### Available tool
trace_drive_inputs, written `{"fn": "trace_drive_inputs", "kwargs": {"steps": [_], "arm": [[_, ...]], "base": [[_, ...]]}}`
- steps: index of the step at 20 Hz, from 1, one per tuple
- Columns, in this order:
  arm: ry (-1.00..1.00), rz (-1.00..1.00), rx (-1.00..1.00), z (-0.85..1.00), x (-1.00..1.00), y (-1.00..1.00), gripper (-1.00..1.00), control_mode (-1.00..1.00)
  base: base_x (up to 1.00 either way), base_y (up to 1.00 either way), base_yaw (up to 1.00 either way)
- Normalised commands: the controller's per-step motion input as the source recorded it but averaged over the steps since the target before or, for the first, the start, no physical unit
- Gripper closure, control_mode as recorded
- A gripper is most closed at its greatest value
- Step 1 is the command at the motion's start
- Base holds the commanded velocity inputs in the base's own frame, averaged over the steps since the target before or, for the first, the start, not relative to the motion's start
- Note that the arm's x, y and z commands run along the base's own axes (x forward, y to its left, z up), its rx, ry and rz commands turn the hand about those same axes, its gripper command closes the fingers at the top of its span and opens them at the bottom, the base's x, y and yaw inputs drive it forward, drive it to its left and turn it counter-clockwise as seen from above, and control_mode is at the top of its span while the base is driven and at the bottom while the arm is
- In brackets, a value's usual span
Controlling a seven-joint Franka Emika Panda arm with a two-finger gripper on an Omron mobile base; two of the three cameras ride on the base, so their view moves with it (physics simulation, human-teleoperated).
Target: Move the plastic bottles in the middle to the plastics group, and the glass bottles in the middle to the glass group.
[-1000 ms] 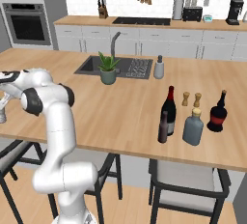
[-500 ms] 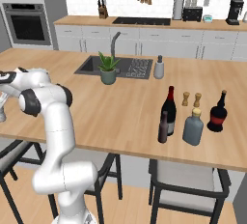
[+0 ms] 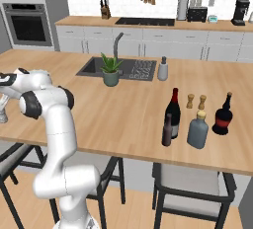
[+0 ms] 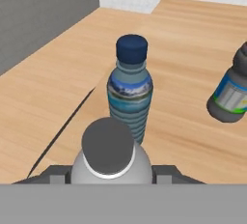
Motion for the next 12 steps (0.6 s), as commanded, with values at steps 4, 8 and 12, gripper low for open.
{"fn": "trace_drive_inputs", "kwargs": {"steps": [4, 8, 12], "arm": [[0.0, 0.01, 0.0, 0.0, 0.0, 0.0, -1.0, -1.0], [0.0, 0.0, 0.0, 0.0, 0.0, 0.0, -1.0, -1.0], [0.0, 0.0, 0.0, 0.0, 0.0, 0.0, -1.0, -1.0]], "base": [[0.0, 0.0, 0.0], [0.0, 0.0, 0.0], [0.0, 0.0, 0.0]]}}
